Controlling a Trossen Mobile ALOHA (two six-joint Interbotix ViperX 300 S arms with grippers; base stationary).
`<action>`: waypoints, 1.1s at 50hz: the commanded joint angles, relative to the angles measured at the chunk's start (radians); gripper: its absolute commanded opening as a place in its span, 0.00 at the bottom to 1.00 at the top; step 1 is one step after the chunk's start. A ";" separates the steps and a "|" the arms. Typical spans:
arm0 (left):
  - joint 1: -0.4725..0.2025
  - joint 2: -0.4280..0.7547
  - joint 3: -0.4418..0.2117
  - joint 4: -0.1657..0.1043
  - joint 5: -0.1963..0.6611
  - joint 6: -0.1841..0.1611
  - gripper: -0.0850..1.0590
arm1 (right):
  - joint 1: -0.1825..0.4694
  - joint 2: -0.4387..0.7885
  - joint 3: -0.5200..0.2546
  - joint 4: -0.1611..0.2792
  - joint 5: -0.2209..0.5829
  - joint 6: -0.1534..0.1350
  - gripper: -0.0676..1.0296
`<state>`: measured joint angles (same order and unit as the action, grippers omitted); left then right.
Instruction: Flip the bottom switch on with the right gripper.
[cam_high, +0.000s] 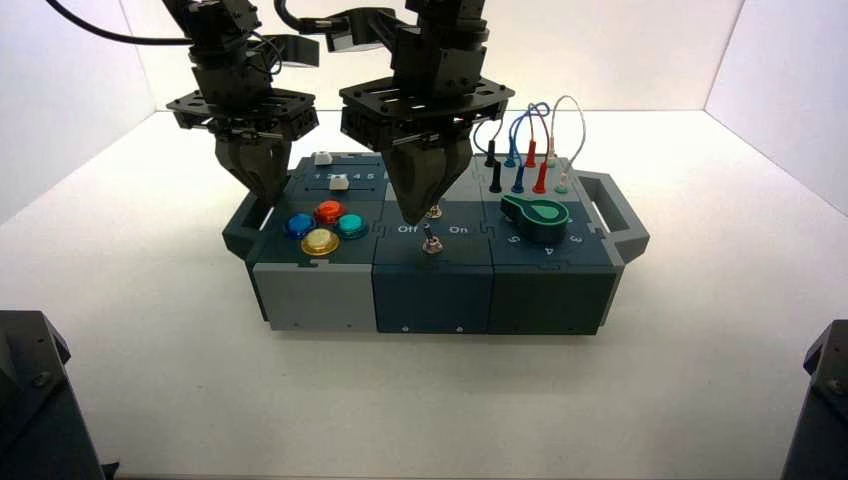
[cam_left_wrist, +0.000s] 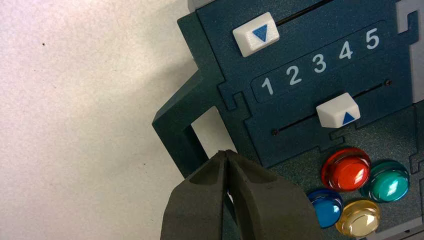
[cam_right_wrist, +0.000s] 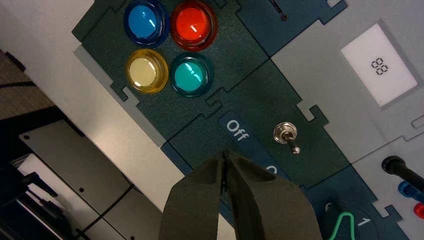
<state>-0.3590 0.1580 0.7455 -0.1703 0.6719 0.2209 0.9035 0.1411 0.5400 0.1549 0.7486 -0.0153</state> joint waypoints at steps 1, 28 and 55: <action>-0.009 0.061 0.017 0.003 -0.005 0.018 0.05 | 0.008 -0.014 -0.009 -0.002 0.002 -0.006 0.04; -0.009 0.060 0.017 0.003 -0.005 0.017 0.05 | 0.038 -0.032 0.017 0.008 0.011 0.002 0.04; -0.009 0.060 0.017 0.003 0.000 0.017 0.05 | 0.037 -0.038 0.018 0.006 0.008 0.005 0.04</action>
<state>-0.3590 0.1580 0.7455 -0.1718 0.6734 0.2209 0.9357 0.1350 0.5814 0.1595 0.7609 -0.0123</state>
